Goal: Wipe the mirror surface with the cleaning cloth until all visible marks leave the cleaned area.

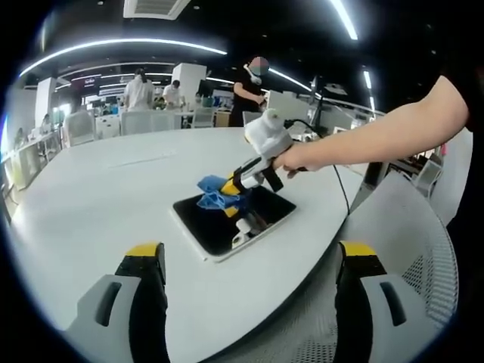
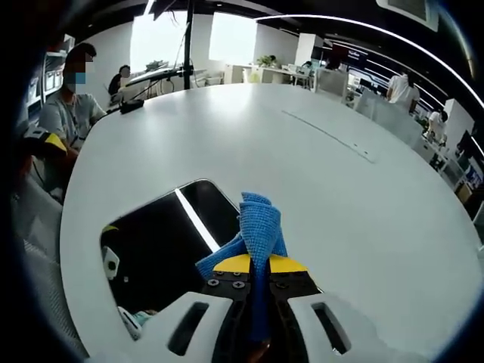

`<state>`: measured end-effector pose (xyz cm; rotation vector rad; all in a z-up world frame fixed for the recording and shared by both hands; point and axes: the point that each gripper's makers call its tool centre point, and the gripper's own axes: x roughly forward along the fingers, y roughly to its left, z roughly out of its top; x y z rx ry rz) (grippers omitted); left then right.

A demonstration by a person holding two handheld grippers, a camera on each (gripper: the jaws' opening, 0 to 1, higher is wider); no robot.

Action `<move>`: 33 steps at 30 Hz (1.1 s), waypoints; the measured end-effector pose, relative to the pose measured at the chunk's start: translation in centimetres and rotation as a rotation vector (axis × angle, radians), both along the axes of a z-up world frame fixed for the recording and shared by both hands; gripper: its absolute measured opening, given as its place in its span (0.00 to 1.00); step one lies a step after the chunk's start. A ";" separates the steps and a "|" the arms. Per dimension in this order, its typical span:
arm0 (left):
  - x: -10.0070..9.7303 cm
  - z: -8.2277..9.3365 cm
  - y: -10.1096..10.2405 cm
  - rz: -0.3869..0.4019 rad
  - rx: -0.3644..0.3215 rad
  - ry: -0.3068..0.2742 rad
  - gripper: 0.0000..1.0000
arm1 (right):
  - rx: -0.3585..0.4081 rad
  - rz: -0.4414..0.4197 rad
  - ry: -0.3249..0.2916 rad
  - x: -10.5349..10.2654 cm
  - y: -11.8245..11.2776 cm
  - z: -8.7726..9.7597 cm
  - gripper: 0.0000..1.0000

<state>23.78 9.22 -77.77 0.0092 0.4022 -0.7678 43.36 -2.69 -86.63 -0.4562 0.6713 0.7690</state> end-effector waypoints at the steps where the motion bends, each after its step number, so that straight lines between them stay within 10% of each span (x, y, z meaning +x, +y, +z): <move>1: 0.0 0.0 0.0 0.002 0.000 -0.001 0.92 | -0.001 -0.007 0.002 -0.1 -0.4 0.0 0.00; 33: 0.1 0.1 0.2 0.010 -0.002 -0.003 0.92 | 0.047 -0.154 0.049 -0.1 -3.6 -0.1 0.00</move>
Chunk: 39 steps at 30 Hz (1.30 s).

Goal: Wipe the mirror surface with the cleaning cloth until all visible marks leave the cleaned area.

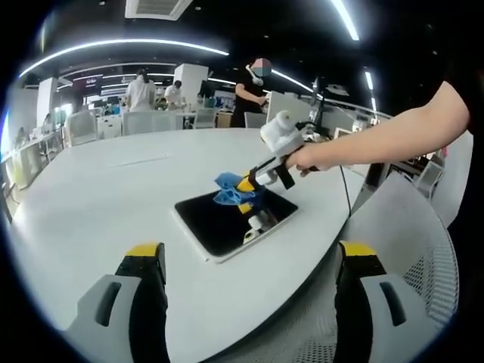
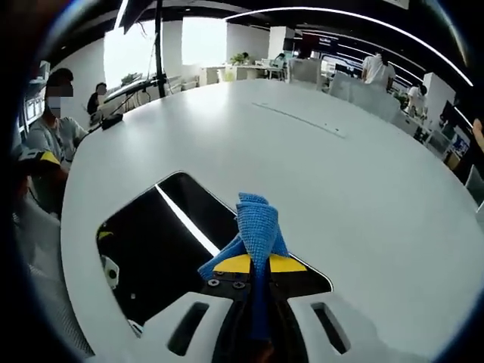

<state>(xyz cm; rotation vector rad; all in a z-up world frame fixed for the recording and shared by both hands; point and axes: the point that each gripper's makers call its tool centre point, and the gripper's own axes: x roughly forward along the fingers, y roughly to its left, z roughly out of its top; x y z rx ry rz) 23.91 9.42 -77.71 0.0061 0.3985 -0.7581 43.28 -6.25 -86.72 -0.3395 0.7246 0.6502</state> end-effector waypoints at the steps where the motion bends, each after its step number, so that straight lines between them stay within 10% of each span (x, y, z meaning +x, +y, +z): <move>1: 0.0 0.0 0.0 0.000 0.000 0.000 0.92 | 0.002 -0.001 0.001 0.0 0.0 0.0 0.00; 39: 0.0 0.3 0.0 0.000 -0.002 -0.015 0.92 | -0.013 0.120 0.009 -5.9 0.4 0.0 0.00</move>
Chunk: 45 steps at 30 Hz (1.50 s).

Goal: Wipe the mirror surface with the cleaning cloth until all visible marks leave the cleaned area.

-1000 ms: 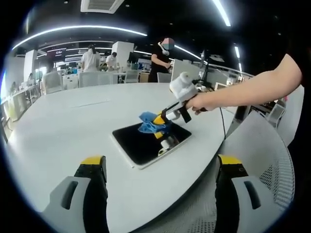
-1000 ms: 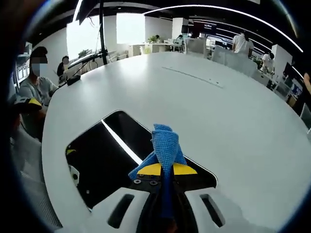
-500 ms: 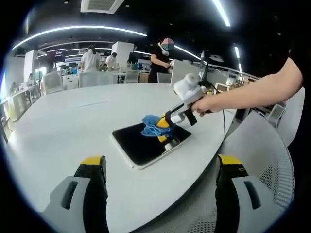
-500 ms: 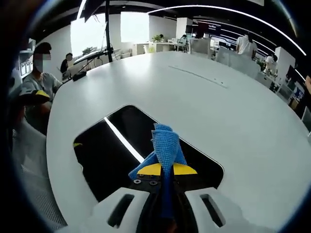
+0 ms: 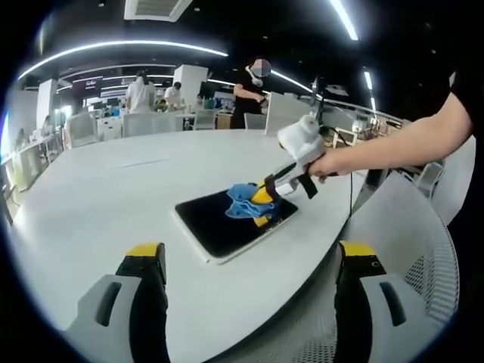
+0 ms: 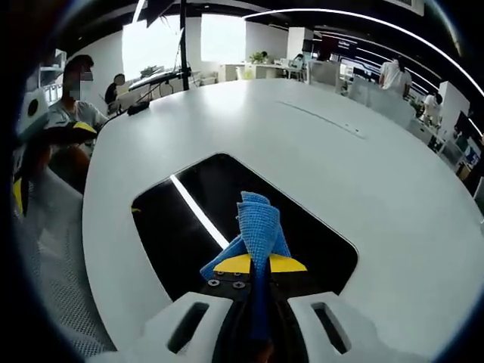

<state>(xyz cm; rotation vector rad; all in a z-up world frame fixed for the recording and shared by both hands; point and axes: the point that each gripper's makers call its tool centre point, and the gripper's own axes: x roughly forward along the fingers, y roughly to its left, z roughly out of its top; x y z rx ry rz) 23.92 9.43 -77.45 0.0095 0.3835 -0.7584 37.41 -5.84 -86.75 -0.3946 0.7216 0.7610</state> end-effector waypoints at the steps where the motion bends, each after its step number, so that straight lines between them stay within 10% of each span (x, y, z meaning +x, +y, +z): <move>1: 0.0 0.0 0.0 0.000 0.001 0.000 0.92 | 0.000 0.005 -0.001 -0.3 0.0 0.0 0.00; 45: -0.2 -0.3 0.1 0.008 0.030 0.001 0.96 | -0.013 0.111 0.002 -7.0 0.0 0.1 0.00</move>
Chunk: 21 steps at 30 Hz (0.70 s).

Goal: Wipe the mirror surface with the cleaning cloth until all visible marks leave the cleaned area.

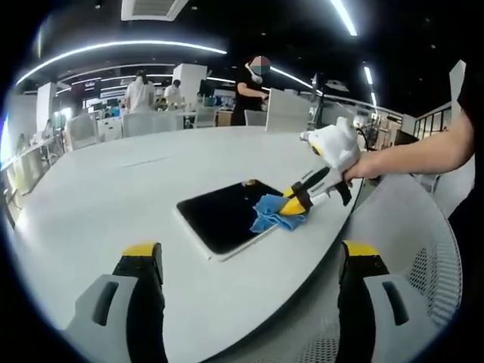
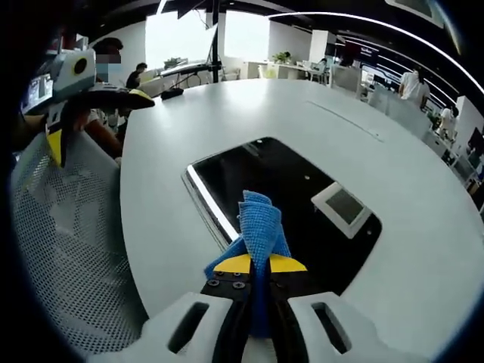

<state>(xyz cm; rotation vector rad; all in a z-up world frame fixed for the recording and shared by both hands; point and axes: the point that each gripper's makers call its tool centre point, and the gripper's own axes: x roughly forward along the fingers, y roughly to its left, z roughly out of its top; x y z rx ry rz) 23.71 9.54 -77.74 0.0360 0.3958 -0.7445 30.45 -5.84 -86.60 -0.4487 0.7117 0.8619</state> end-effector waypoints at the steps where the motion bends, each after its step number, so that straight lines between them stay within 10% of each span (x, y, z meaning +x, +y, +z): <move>1: 0.0 0.0 0.0 0.001 0.000 -0.003 0.97 | -0.002 0.001 -0.002 0.0 0.0 0.0 0.00; 21: -0.1 0.0 0.0 -0.006 -0.012 0.007 0.95 | 0.037 0.004 0.020 0.1 -0.3 0.1 0.00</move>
